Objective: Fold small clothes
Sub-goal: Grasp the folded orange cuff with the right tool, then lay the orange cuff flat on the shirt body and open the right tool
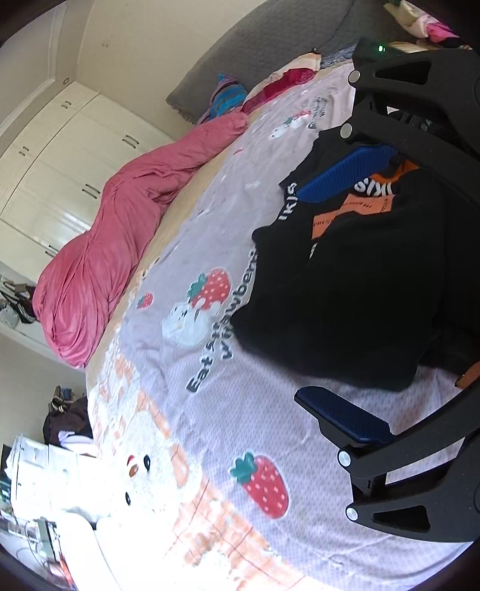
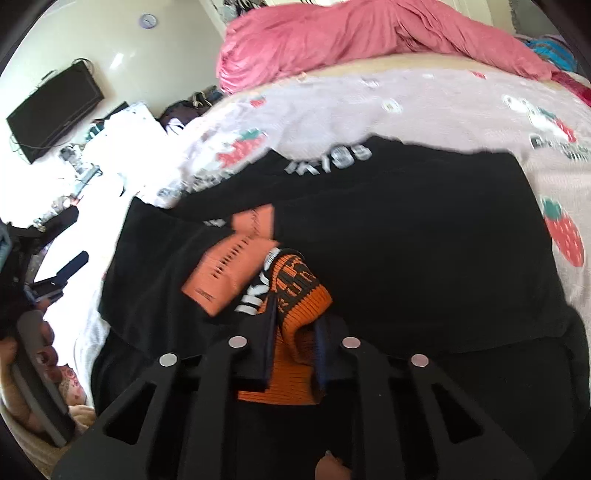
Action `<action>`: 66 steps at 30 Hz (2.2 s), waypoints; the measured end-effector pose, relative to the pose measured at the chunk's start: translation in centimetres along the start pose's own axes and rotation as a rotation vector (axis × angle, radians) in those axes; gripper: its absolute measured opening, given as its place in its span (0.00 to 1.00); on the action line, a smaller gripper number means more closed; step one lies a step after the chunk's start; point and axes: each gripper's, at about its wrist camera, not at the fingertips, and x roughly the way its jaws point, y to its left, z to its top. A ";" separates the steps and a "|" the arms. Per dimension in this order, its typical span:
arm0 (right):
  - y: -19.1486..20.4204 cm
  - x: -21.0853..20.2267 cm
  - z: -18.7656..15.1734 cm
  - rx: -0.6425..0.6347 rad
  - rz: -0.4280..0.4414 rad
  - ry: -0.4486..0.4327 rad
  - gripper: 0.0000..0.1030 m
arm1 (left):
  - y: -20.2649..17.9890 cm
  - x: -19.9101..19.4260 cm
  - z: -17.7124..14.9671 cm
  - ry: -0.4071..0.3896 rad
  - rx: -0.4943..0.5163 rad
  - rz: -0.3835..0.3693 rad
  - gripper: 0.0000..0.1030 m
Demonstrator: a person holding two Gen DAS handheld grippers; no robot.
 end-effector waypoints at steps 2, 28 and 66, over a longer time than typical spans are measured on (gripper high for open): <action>0.8 -0.9 0.8 -0.031 0.014 -0.031 0.14 | 0.5 0.1 0.3 0.003 -0.011 0.005 0.91; -4.8 -6.8 4.5 -0.089 -0.131 -0.205 0.12 | 0.6 1.1 1.3 0.009 0.000 0.027 0.91; -8.5 -6.2 3.2 -0.042 -0.351 -0.169 0.23 | -5.8 7.9 -3.3 0.218 0.207 0.011 0.37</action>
